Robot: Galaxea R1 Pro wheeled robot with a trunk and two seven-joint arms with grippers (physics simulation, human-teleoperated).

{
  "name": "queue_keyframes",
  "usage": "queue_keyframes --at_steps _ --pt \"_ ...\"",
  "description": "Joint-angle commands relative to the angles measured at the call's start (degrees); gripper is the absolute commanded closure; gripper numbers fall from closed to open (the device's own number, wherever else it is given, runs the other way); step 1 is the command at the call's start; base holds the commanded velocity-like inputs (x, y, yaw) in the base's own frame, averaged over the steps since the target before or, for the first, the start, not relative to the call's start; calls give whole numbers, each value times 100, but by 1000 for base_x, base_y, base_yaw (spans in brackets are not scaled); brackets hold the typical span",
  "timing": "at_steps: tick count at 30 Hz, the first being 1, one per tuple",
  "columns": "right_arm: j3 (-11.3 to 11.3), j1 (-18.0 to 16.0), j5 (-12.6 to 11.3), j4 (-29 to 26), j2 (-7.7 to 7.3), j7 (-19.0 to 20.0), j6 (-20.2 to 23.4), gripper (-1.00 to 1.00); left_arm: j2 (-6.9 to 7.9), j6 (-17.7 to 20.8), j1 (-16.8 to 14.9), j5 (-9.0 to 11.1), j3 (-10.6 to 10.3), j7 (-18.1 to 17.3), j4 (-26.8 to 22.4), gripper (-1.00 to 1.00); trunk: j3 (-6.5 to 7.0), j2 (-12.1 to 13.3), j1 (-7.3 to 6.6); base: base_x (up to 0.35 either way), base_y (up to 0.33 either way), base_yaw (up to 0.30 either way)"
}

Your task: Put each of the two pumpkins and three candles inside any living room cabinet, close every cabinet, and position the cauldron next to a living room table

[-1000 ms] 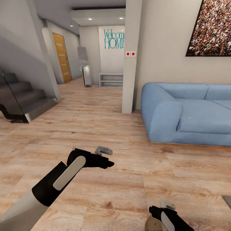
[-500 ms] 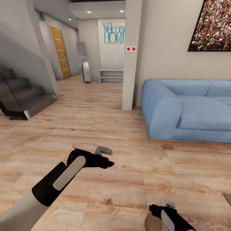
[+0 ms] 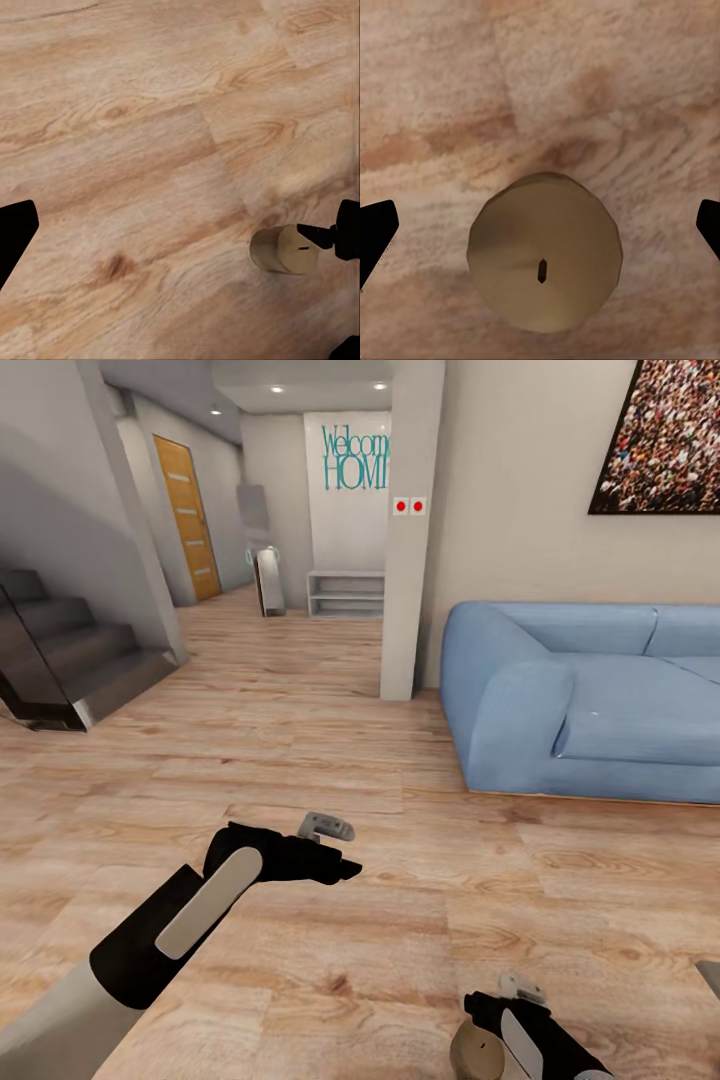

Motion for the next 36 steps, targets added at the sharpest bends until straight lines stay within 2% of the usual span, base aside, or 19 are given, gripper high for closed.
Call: queue_keyframes --at_steps 1,3,8,11,27,36 --pt "2 -4 -34 -13 1 -26 32 -100 6 4 3 56 -11 57 -35 -100 -5 -2 -1 0 0 0" --pt "2 -14 -35 -14 2 -26 32 -100 10 4 23 80 -9 12 -127 -100 -5 -2 -1 0 0 0" --pt "2 -29 -31 -14 5 -26 32 -100 12 4 36 320 -7 -285 -213 -100 -5 -2 -1 0 0 0" --pt "2 -36 -30 -10 8 -26 32 -100 13 4 40 411 -7 -469 -230 -100 -72 -6 7 0 0 0" --pt "2 -77 -29 -6 16 -26 32 -100 13 4 40 454 -7 -573 -234 -100 -426 -27 48 0 0 0" --pt "4 -131 -29 -13 54 -26 32 -100 13 4 41 455 -7 -573 -231 -100 -426 -27 48 0 0 0"
